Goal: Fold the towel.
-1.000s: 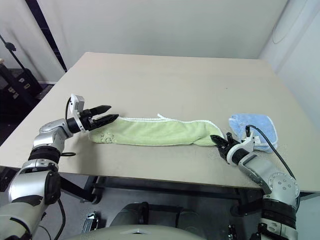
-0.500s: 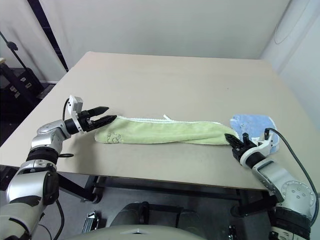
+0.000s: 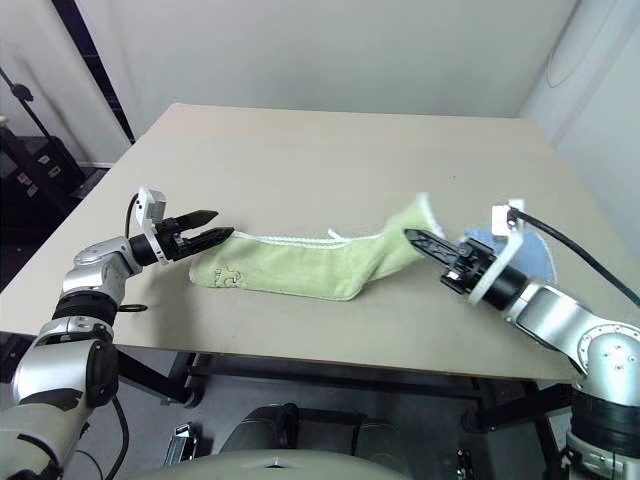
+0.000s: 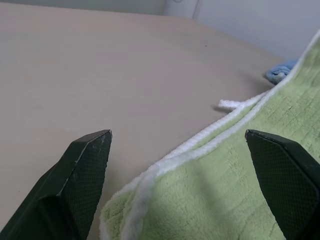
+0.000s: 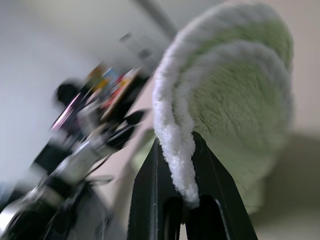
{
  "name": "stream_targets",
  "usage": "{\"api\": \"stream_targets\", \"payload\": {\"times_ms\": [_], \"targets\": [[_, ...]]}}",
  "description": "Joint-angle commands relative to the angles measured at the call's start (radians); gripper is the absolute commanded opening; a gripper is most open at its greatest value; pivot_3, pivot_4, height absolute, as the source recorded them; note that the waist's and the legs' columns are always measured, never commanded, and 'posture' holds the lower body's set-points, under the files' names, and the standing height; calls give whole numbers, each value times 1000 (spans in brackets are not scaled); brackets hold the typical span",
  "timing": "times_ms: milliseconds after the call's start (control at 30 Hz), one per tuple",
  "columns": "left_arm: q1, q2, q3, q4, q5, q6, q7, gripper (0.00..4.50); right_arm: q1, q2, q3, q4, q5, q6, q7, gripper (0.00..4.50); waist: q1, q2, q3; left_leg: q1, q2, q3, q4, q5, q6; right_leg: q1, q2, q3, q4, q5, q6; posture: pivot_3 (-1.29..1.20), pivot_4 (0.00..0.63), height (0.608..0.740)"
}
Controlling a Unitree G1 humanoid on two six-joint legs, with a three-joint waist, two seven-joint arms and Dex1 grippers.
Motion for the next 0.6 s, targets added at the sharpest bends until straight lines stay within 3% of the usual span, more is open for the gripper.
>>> {"api": "stream_targets", "payload": {"times_ms": [33,267,433,600], "targets": [[-35,1,-4,-4,2,-18,-3,4500,-99,34,140,25,-115,9,32,44,-1,0,0,0,0,0,0,0,0,0,0,0,0,0,0,0,0,709],[-32,-6,1,-13,-3,-22,-4,4500,-198,148,361,111,-394,-28,131,44,2,0,0,-7,-1,0,0,1,2,-6,0,-1,0,1,1,0,0,709],[-27,1,9,-17,-9,-21,-9,4500,-220,208,435,163,-550,-49,168,44,0,0,0,-13,-1,0,2,2,2,-13,2,0,3,6,11,0,0,709],[-35,-10,7,-26,-17,-10,-23,4500,-248,256,477,224,-677,-74,217,44,-3,0,0,-13,0,0,2,2,2,-14,3,0,6,7,11,0,0,709]]}}
